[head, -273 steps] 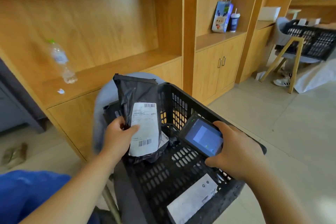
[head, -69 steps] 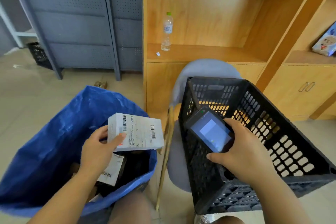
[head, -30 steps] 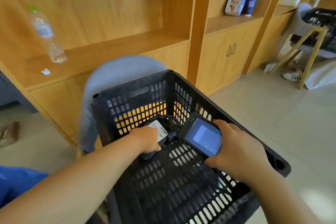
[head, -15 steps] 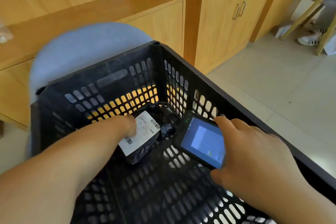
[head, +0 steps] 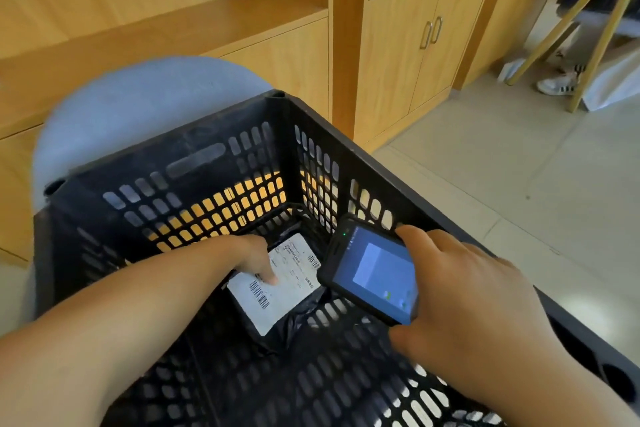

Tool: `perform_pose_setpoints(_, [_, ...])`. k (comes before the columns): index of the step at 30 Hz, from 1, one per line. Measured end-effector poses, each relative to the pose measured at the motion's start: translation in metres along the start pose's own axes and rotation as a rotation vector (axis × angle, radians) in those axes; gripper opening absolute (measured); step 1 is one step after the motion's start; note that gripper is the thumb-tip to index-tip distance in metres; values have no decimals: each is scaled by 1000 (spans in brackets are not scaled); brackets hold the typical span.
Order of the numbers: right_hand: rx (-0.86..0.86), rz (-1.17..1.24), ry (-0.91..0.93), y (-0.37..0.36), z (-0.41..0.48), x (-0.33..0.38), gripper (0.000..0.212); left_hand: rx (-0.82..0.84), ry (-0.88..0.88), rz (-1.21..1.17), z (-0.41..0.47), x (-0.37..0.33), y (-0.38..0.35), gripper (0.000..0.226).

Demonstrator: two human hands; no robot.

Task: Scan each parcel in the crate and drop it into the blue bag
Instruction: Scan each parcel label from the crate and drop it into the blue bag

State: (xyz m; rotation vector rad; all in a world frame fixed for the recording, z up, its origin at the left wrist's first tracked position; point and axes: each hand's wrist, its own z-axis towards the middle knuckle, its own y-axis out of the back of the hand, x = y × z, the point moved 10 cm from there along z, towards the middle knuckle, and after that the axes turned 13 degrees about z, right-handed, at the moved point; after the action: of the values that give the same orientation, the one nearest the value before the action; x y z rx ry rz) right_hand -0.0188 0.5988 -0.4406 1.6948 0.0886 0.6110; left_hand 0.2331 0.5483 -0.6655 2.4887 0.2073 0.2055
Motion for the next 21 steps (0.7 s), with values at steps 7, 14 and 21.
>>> perform_pose_setpoints(7, [-58, -3, -51, 24, -19, 3, 69, -59, -81, -154, -53, -4, 15, 42])
perform_pose_setpoints(14, [-162, 87, -89, 56, -65, 15, 65, -370, -138, -458, -154, 15, 50, 62])
perform_pose_setpoints(21, [-283, 166, -127, 75, -119, 31, 73, -903, -223, -723, -290, 57, 61, 51])
